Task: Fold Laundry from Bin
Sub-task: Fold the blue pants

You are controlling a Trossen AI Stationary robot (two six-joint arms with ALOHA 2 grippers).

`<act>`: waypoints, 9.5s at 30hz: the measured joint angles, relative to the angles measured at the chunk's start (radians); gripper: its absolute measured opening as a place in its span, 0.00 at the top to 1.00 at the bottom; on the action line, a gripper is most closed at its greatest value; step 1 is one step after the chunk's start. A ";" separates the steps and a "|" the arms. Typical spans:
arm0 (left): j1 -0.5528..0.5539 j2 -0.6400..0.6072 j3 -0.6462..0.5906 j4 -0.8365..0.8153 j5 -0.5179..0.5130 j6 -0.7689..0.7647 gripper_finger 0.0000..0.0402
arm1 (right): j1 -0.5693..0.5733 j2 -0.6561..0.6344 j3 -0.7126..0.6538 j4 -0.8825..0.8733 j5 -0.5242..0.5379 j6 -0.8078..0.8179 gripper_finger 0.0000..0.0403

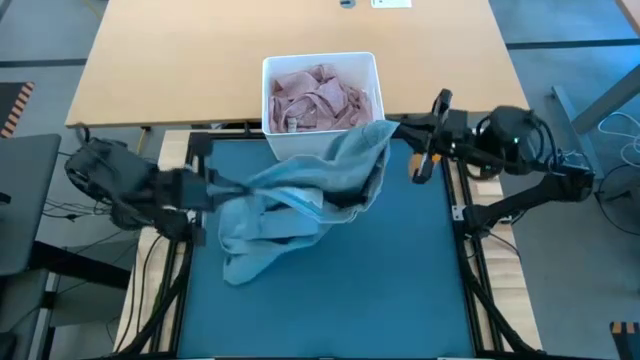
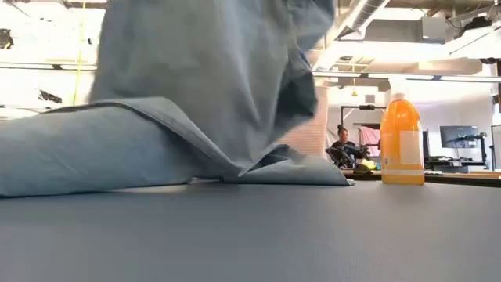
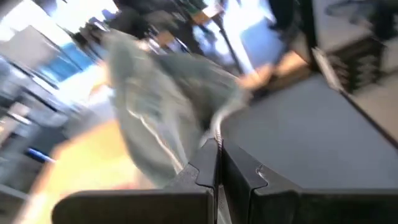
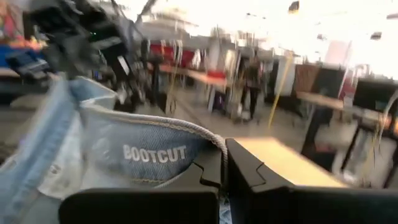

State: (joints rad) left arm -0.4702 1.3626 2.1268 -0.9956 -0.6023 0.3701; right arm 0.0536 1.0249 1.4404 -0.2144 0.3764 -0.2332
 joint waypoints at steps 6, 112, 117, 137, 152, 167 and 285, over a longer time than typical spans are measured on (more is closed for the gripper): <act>0.025 0.000 0.055 0.236 -0.114 0.185 1.00 | -0.010 0.033 0.000 0.207 0.019 -0.014 0.94; 0.505 0.080 -1.314 0.666 0.276 0.211 1.00 | 0.709 0.150 -0.686 -0.089 -0.744 1.572 0.47; 0.505 0.080 -1.314 0.666 0.274 0.212 1.00 | 0.682 0.080 -0.686 -0.091 -0.720 1.537 0.46; 0.505 0.080 -1.313 0.673 0.274 0.193 1.00 | 0.539 0.096 -0.686 -0.426 -0.347 1.291 0.49; 0.504 0.080 -1.313 0.673 0.277 0.179 1.00 | 0.539 0.335 -0.686 -0.453 -0.317 1.180 0.50; 0.485 0.056 -1.108 0.552 0.139 0.153 1.00 | 0.478 0.331 -0.421 -0.937 -0.280 1.045 0.95; 0.397 -0.638 -1.099 0.010 0.102 -0.464 1.00 | 0.052 0.337 0.125 -1.308 0.689 0.313 0.93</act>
State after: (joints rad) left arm -0.0732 0.7243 1.0274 -0.9857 -0.5008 -0.0944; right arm 0.1057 1.3617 1.5655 -1.5227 1.0655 0.0794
